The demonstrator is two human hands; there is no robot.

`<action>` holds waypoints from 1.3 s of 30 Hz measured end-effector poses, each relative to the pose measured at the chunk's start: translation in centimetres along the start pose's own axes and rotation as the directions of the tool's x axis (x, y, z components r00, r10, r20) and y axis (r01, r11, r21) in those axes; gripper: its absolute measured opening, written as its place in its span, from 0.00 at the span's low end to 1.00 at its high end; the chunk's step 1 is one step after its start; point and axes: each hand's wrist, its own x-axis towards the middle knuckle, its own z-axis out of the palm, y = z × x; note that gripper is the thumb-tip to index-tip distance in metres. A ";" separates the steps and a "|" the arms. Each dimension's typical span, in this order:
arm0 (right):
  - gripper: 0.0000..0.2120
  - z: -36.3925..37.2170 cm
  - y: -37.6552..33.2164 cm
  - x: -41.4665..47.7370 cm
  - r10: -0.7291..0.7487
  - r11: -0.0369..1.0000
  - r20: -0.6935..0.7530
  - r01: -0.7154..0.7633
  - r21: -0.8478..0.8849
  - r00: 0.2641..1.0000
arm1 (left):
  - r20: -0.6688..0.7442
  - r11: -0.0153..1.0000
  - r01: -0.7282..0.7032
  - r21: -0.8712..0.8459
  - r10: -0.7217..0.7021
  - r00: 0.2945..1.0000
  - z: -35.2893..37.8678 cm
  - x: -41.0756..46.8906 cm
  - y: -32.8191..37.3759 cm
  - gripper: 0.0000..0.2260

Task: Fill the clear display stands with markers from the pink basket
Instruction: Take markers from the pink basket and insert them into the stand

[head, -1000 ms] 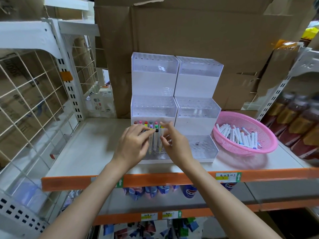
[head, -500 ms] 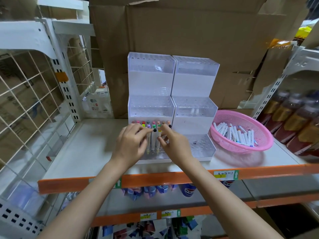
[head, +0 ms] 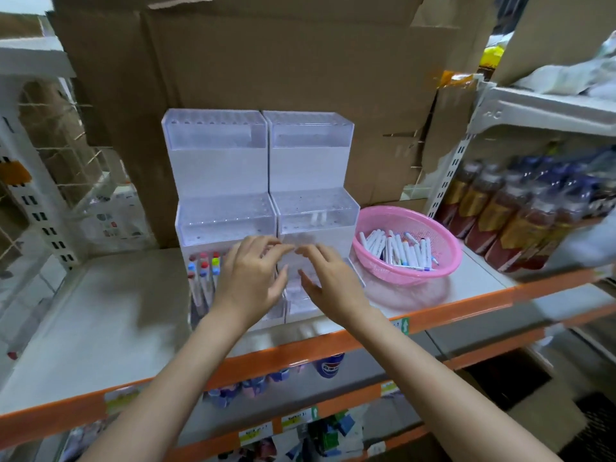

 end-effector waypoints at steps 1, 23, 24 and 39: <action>0.14 -0.4 1.1 -0.3 0.003 1.000 -0.005 -0.003 -0.029 1.000 | 0.028 1.000 -0.020 0.010 0.020 0.999 0.6 0.5 0.8 0.19; 0.17 -8.8 21.8 -0.5 0.455 0.864 0.253 -0.354 -0.359 0.854 | 0.435 0.988 0.134 0.071 -0.152 0.887 18.0 15.0 15.2 0.17; 0.16 -8.6 22.2 -0.1 0.454 0.861 0.267 -0.342 -0.375 0.850 | 0.426 0.976 0.199 0.093 -0.219 0.878 18.4 15.2 15.1 0.15; 0.07 -6.9 25.5 3.4 0.444 0.884 0.353 -0.338 -0.323 0.824 | 0.364 0.901 0.430 0.060 -0.421 0.831 20.4 17.6 14.1 0.07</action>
